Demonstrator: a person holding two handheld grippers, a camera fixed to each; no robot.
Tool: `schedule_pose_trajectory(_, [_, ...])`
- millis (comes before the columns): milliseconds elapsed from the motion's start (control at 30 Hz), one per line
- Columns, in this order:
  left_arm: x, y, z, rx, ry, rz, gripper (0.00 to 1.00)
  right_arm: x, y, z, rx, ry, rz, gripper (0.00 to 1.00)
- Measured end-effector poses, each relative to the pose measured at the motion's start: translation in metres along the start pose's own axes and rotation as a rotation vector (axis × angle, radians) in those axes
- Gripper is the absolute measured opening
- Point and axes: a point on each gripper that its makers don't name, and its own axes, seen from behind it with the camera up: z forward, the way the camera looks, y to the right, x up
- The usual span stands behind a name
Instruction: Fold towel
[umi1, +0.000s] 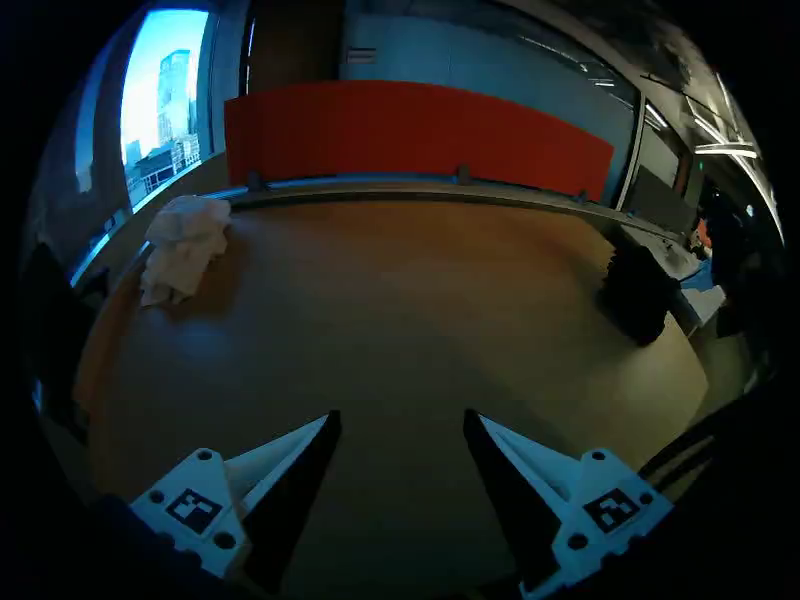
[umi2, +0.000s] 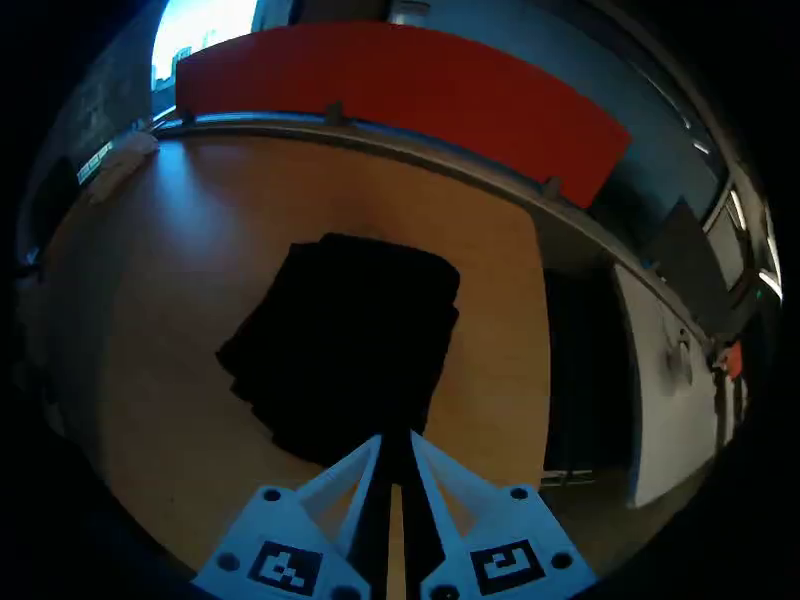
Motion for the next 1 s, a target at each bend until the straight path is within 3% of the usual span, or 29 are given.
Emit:
schedule_pose_trajectory(467, [-0.007,-0.003,-0.005,0.021,-0.015,0.007,0.91,-0.025,0.015,0.025,-0.055,-0.056,0.071,0.05])
schedule_pose_trajectory(1000, [-0.008,-0.001,-0.005,0.022,-0.013,0.006,0.91,-0.023,0.011,0.021,-0.069,-0.02,0.108,0.09])
